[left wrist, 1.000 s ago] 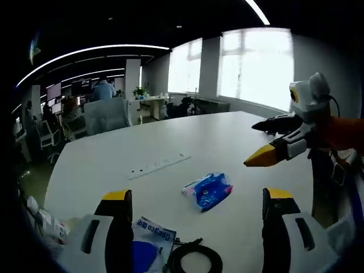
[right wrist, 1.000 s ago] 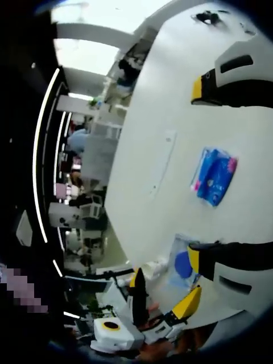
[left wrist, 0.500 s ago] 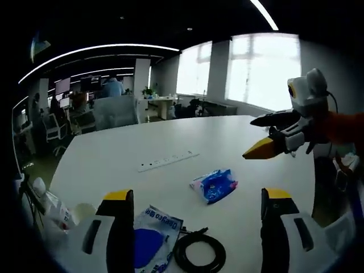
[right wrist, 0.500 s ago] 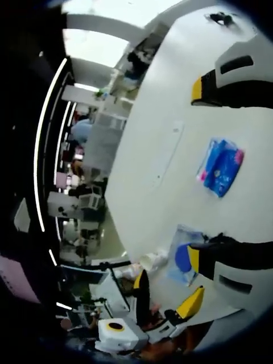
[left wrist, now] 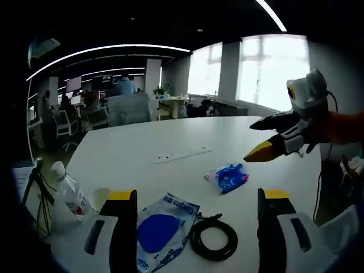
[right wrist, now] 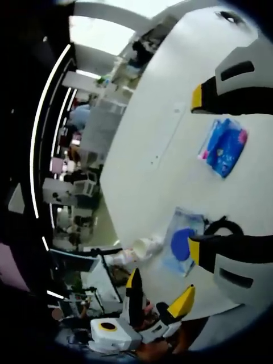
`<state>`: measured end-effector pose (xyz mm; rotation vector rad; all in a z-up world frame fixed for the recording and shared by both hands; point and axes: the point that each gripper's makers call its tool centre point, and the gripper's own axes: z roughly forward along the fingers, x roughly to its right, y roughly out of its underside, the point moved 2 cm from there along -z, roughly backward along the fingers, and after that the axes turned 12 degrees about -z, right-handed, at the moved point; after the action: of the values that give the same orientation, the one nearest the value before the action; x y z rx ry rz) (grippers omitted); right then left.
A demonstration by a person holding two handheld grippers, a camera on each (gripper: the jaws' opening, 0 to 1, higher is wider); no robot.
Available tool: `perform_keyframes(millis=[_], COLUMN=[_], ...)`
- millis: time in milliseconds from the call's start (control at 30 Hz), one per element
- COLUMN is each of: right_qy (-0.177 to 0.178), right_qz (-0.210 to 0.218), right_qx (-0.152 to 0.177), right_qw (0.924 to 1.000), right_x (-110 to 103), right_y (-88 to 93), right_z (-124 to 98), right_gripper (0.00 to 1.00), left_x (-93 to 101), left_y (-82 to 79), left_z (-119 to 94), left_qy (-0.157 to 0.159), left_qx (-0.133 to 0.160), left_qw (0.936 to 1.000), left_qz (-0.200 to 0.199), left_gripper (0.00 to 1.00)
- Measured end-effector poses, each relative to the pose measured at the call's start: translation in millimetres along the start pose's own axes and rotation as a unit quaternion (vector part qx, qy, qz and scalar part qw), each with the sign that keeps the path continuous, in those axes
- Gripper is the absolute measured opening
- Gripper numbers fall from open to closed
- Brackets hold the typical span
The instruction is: Arrange the tabletop items into an orderly group along one side of the table until the central work area is clear of visible clutter.
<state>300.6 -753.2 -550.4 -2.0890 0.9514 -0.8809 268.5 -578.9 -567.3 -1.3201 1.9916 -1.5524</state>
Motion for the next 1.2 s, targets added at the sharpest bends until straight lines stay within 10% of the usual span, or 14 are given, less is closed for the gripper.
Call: perform_keyframes(millis=[1200], right_qy=[-0.069], right_qz=[-0.065], right_qx=[-0.004], right_qw=[0.9955], right_x=[-47.3], right_y=[-10.8], right_z=[27.2], right_gripper=[0.3], left_x=[-58.1], left_y=[69.8], left_z=[-38.6], left_qy=[-0.069], left_qx=[-0.024], left_qw=[0.9948], left_qz=[-0.07], left_gripper=[0.64])
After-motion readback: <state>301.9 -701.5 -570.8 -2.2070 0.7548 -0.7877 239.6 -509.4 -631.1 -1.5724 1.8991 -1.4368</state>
